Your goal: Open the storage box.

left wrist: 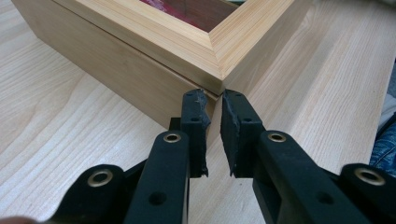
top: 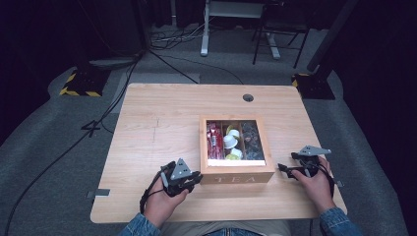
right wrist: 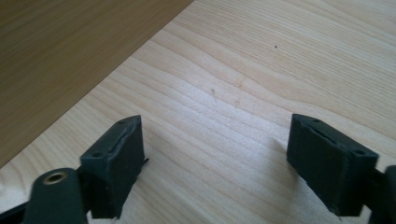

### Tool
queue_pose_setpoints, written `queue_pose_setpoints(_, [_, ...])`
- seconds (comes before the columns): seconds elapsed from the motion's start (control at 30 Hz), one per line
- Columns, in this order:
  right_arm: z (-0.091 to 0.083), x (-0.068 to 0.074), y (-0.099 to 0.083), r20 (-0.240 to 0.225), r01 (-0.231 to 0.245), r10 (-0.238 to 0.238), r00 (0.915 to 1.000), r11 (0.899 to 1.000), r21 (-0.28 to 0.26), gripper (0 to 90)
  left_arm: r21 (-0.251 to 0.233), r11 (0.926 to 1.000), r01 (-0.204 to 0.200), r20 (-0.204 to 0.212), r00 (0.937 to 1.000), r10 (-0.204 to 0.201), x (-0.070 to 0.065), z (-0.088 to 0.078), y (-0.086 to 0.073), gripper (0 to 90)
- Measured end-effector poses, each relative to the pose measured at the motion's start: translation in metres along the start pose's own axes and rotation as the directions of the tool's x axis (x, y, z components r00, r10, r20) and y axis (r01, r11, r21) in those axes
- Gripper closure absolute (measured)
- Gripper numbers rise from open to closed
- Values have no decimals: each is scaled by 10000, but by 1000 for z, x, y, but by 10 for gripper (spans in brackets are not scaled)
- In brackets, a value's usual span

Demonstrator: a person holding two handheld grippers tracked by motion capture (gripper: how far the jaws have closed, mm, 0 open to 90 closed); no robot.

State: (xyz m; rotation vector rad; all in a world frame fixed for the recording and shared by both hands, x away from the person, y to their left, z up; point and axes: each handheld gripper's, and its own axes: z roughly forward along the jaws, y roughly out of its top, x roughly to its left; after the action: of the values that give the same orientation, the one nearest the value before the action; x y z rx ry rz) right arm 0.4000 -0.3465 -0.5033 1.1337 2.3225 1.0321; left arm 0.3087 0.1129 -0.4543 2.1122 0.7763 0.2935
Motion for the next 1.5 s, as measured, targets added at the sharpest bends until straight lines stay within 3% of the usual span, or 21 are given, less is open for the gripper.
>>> queue_pose_setpoints(0.17, [-6, 3, -2, -523, 15, -22, 9986, 9999, -125, 261, 3, 10000, -65, -31, 10000, 65, -1, -1, 1, 820])
queue_pose_setpoints(0.33, [-23, 11, 4, -1037, 434, -455, 9936, 9988, -233, 279, -9, 9993, -361, -164, 9992, 360, -3, -2, 3, 833])
queue_pose_setpoints(0.5, [-38, 22, 12, -1642, 734, -840, 9828, 9949, -694, 290, -18, 9995, -324, -101, 9994, 324, -2, -3, 5, 835])
queue_pose_setpoints(0.53, [-41, 26, 13, -2006, 608, -779, 9766, 9941, -897, 291, -29, 9996, -295, -66, 9995, 295, -2, -4, 6, 834])
queue_pose_setpoints(0.73, [-49, 34, 18, -2265, 757, -1018, 9687, 9898, -1211, 290, -332, 9990, -299, -88, 9995, 296, -1, -7, 10, 830])
queue_pose_setpoints(0.87, [-60, 43, 26, -2556, 884, -1321, 9577, 9805, -1754, 289, -408, 9986, -328, -93, 9994, 325, -1, -6, 11, 825])
queue_pose_setpoints(1.0, [-59, 53, 32, -2522, 1186, -1719, 9523, 9697, -2134, 280, -474, 9984, -321, -71, 9995, 318, -1, -7, 12, 821])
queue_pose_setpoints(1.17, [-53, 61, 37, -2404, 1397, -1949, 9509, 9635, -2283, 280, -532, 9981, -310, -88, 9995, 306, -1, -7, 13, 815])
queue_pose_setpoints(1.27, [-49, 63, 38, -2197, 1563, -2110, 9525, 9575, -2423, 249, -548, 9979, -346, -110, 9994, 341, -1, -7, 13, 810])
queue_pose_setpoints(1.5, [-43, 70, 43, -1662, 2264, -2752, 9469, 9379, -2629, 252, -648, 9973, -353, -131, 9993, 346, 0, -7, 14, 807])
